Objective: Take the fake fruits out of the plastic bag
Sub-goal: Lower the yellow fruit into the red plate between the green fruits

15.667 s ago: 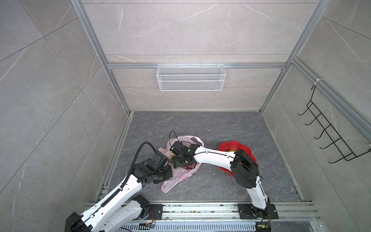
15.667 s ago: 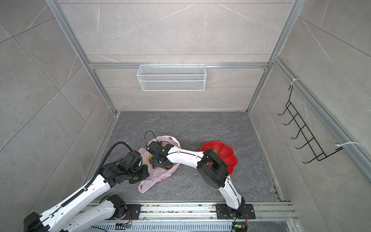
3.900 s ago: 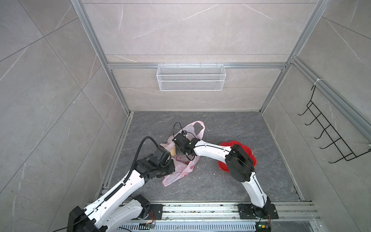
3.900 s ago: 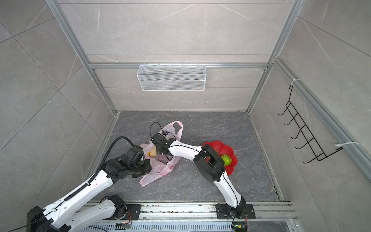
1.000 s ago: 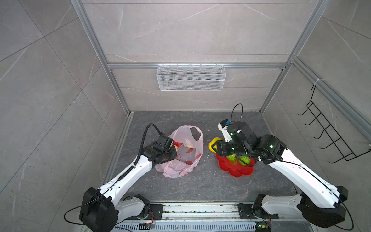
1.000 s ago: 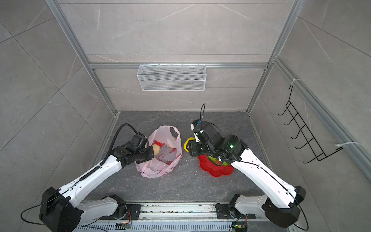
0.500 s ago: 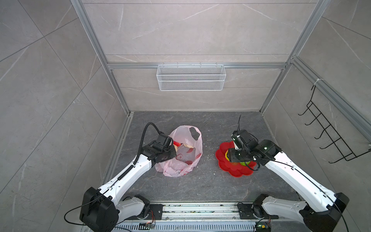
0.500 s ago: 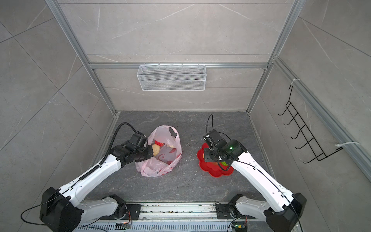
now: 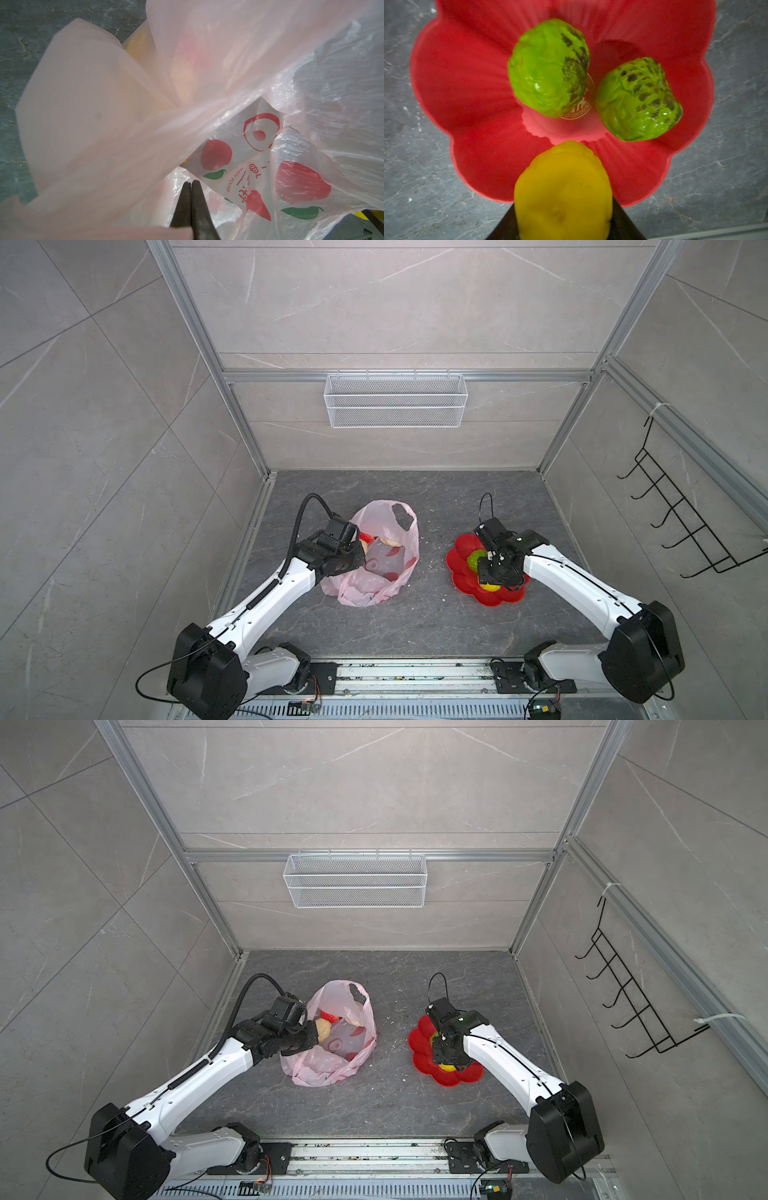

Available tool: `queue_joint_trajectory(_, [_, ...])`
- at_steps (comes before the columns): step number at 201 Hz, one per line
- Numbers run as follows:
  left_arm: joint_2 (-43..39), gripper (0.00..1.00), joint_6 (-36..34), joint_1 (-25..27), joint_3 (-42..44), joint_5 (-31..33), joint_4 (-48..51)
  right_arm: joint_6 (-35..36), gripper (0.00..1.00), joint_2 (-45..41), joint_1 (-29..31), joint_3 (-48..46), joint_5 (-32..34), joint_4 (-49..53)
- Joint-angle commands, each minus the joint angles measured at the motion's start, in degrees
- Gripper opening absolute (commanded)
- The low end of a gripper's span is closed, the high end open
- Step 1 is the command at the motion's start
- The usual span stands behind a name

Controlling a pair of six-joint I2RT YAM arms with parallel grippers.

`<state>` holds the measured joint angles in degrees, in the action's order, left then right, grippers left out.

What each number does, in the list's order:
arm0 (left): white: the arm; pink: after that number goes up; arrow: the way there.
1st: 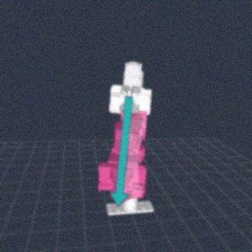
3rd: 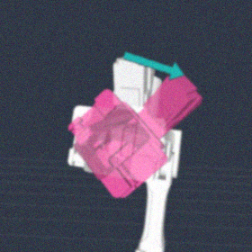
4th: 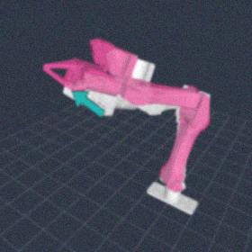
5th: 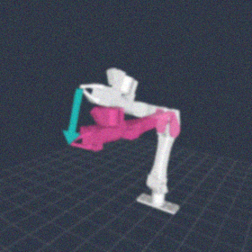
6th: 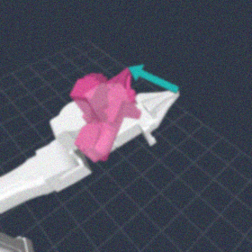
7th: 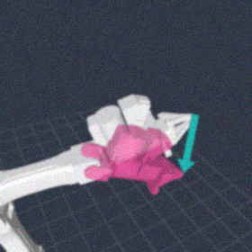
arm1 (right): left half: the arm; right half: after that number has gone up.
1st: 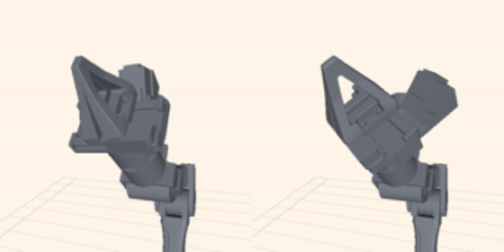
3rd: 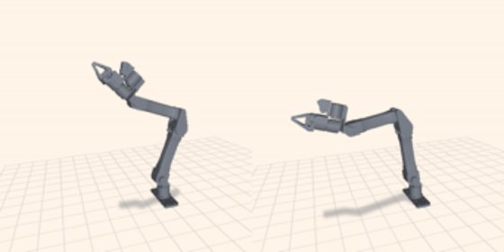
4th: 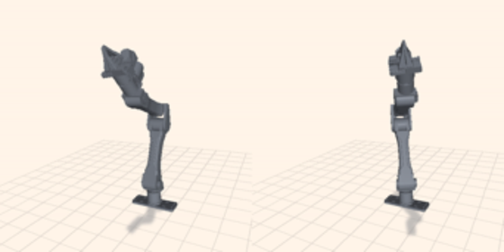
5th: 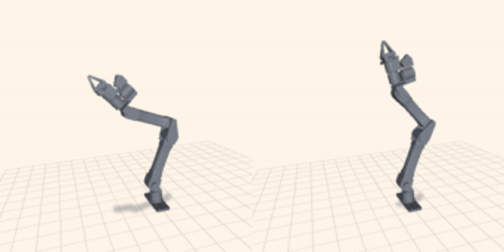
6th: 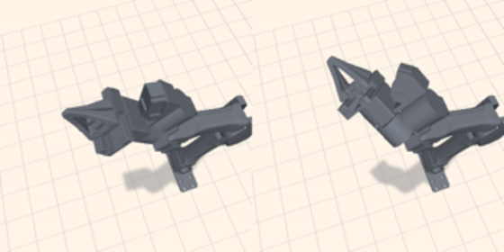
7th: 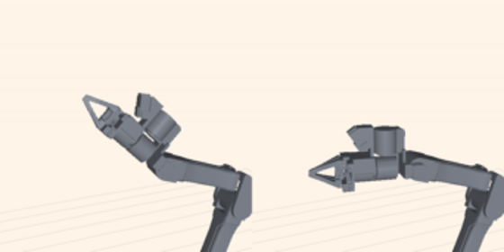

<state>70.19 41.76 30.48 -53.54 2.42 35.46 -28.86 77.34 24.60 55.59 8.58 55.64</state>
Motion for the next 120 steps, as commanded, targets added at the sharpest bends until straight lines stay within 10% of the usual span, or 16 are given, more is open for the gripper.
queue_joint_trajectory(1, [0.4, 0.00, -1.3, -0.3, -2.2, -1.1, -0.9, 0.3, 0.35, 1.9, -0.8, -1.0, 0.3, -2.3])
queue_joint_trajectory(120, [1.0, 0.00, -1.1, -0.5, -1.7, -1.5, -0.9, 1.9, 0.41, 8.1, -4.6, -2.7, -1.0, -7.5])
